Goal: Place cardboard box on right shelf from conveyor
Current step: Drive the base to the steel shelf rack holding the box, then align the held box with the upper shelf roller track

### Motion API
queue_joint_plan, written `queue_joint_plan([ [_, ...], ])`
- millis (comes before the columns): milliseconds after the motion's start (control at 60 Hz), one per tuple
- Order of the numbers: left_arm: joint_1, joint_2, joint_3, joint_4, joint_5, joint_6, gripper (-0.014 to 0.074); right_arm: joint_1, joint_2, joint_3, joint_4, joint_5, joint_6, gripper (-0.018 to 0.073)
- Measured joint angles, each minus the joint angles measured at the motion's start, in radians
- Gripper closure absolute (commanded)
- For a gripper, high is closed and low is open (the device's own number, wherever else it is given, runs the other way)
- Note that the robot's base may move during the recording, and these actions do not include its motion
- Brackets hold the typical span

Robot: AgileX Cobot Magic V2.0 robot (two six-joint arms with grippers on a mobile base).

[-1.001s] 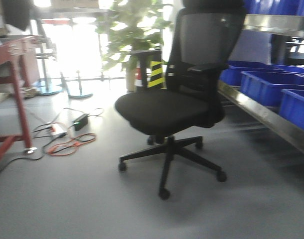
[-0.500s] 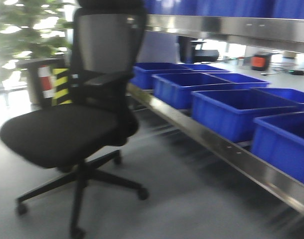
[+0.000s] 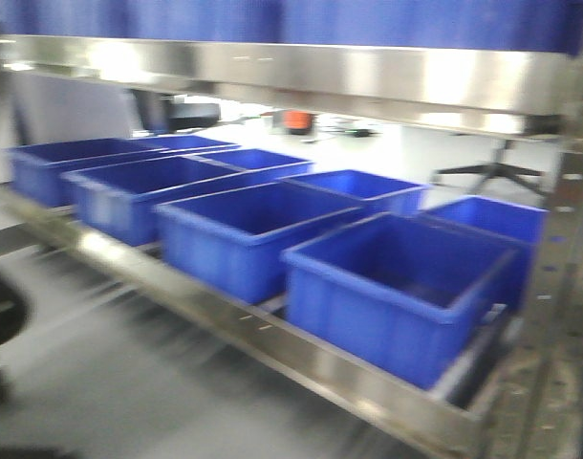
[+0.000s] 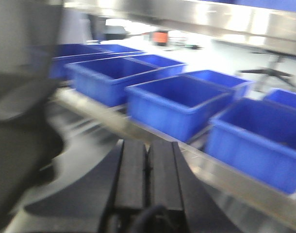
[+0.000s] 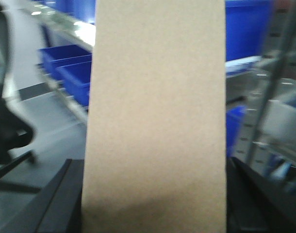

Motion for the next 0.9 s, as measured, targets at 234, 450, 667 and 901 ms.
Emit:
queue_joint_plan([
  [234, 0.000, 0.000, 0.000, 0.000, 0.000, 0.000, 0.0712, 0.000, 0.000, 0.000, 0.000, 0.000, 0.000, 0.0313],
  [450, 0.000, 0.000, 0.000, 0.000, 0.000, 0.000, 0.0713, 0.000, 0.000, 0.000, 0.000, 0.000, 0.000, 0.0313],
  [667, 0.000, 0.000, 0.000, 0.000, 0.000, 0.000, 0.0713, 0.000, 0.000, 0.000, 0.000, 0.000, 0.000, 0.0313],
  [901, 0.000, 0.000, 0.000, 0.000, 0.000, 0.000, 0.0713, 0.000, 0.000, 0.000, 0.000, 0.000, 0.000, 0.0313],
])
